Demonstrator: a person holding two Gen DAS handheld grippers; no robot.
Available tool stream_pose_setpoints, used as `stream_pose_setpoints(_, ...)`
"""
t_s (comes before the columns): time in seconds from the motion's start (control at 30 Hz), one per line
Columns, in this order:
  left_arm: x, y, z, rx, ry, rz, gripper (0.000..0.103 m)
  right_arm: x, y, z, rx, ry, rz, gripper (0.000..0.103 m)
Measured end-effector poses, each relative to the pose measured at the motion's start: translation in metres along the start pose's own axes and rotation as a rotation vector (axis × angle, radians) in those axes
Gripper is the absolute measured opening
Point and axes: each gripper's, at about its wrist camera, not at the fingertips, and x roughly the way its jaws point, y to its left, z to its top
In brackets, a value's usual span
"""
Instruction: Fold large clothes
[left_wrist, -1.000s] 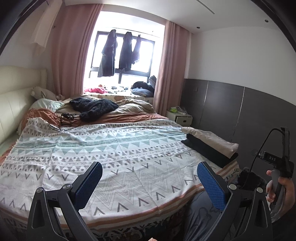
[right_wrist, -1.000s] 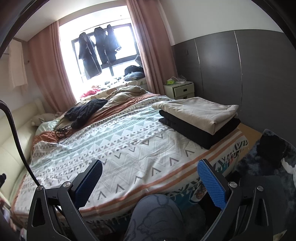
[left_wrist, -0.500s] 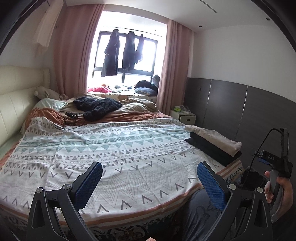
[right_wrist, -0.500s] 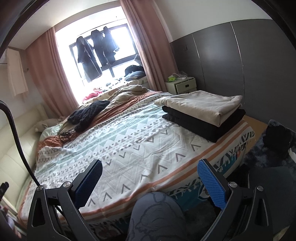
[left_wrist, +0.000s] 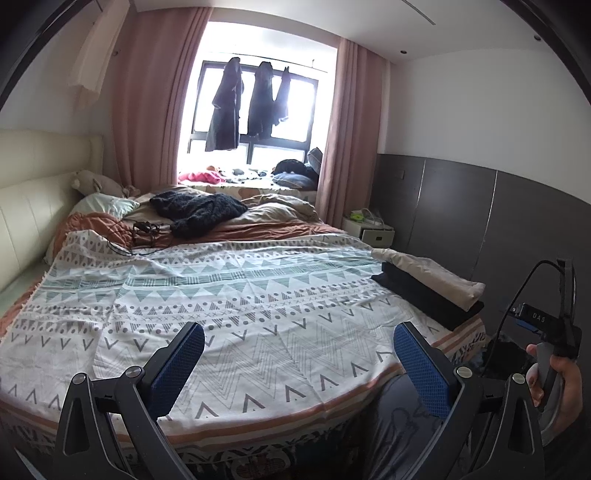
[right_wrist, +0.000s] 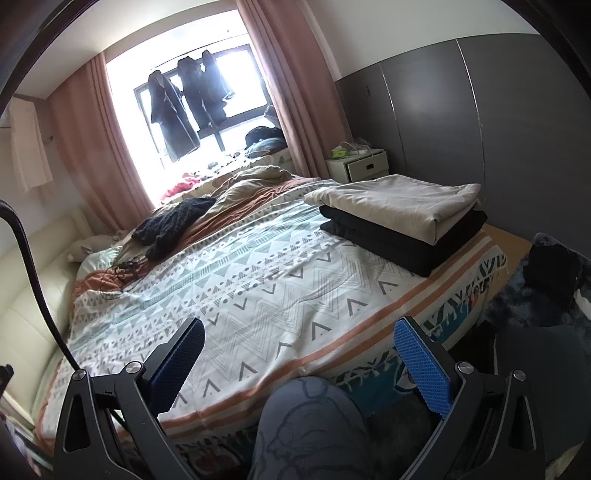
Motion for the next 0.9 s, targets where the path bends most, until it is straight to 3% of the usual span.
stream_pose_setpoints(0.9,-0.0035,0.0049,-0.0078,-0.008,0.002,0.031,0.103,0.0004,0.0041,-0.0035,-0.018,0.007,-0.004,0.103)
